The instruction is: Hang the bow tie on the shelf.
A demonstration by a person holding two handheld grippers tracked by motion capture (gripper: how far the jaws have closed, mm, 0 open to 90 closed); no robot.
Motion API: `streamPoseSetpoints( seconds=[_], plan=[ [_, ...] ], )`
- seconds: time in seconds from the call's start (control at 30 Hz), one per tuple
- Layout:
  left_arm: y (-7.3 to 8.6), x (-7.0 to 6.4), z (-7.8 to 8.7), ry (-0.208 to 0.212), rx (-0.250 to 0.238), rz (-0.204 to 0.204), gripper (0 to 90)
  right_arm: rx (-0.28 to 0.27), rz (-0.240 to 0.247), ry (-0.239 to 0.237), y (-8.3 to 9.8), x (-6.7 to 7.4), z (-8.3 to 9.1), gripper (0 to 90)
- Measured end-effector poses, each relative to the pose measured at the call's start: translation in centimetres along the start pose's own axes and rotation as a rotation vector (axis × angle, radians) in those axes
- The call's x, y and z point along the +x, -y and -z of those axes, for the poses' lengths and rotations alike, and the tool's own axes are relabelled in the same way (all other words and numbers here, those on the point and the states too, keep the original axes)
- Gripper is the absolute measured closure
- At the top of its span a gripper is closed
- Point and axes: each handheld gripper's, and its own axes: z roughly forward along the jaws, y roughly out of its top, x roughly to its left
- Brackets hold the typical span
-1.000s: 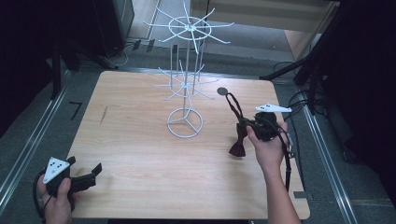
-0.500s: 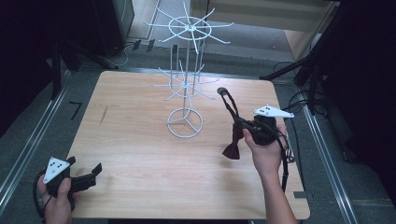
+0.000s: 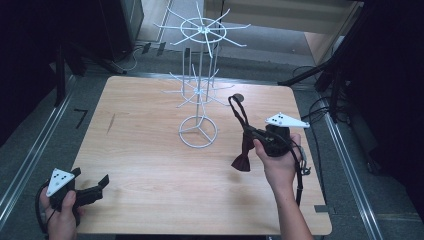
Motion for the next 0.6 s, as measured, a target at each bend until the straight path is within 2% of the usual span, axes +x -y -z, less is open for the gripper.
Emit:
streamPoseSetpoints(
  seconds=[0.6],
  plan=[
    [0.0,0.0,0.0,0.000,0.001,0.004,0.0,0.017,0.000,-0.022,-0.4,0.6,-2.0,90.0]
  ],
)
